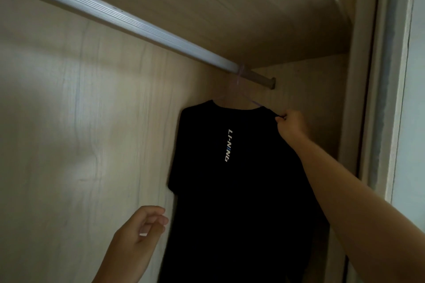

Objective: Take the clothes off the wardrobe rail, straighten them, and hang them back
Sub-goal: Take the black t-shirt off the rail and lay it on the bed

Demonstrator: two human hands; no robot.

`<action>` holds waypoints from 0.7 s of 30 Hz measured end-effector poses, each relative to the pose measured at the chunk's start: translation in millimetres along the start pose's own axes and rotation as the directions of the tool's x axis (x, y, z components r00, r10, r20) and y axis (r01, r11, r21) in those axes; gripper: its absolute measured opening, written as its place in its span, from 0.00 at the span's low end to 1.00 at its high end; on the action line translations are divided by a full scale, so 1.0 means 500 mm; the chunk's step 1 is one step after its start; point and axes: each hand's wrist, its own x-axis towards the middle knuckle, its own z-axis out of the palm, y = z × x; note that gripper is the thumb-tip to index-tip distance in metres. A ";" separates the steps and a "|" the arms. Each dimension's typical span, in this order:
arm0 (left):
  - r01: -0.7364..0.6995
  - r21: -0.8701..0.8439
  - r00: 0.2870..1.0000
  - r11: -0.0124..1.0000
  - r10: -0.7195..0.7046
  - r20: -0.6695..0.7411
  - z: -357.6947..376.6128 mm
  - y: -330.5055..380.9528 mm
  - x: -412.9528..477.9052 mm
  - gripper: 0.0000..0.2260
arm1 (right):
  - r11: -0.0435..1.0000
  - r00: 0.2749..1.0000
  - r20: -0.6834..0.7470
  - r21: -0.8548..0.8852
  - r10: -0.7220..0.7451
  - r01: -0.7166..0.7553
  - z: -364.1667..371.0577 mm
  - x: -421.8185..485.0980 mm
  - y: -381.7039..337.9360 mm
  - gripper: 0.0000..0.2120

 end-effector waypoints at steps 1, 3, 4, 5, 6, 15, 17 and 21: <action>-0.011 0.004 1.000 1.000 0.011 -0.010 -0.002 0.004 0.000 0.20 | 0.999 1.000 0.001 0.021 -0.026 0.026 -0.005 -0.005 -0.011 0.07; -0.031 0.016 0.999 0.999 0.031 -0.028 -0.006 0.014 -0.004 0.19 | 0.996 0.996 0.025 0.051 -0.081 0.079 -0.021 -0.020 -0.034 0.05; -0.040 0.032 0.999 0.999 0.041 -0.034 -0.007 0.018 -0.006 0.19 | 0.993 0.993 0.041 0.055 -0.106 0.104 -0.030 -0.031 -0.043 0.04; -0.056 0.052 0.997 0.997 0.058 -0.042 -0.008 0.022 -0.010 0.18 | 0.991 0.990 0.055 0.053 -0.129 0.126 -0.037 -0.044 -0.050 0.05; -0.074 0.077 0.996 0.994 0.078 -0.050 -0.008 0.026 -0.014 0.16 | 0.987 0.986 0.056 0.051 -0.158 0.155 -0.042 -0.059 -0.054 0.05; -0.158 0.239 0.972 0.958 0.193 -0.131 -0.023 0.063 -0.023 0.08 | 0.978 0.983 -0.072 0.107 -0.170 0.177 -0.029 -0.124 -0.106 0.09; -0.170 0.229 0.968 0.958 0.206 -0.144 -0.031 0.069 -0.025 0.09 | 0.966 0.973 -0.081 0.128 -0.217 0.226 -0.021 -0.134 -0.110 0.09; -0.177 0.236 0.962 0.955 0.219 -0.165 -0.051 0.066 -0.036 0.12 | 0.941 0.955 -0.083 0.163 -0.286 0.296 0.004 -0.165 -0.090 0.08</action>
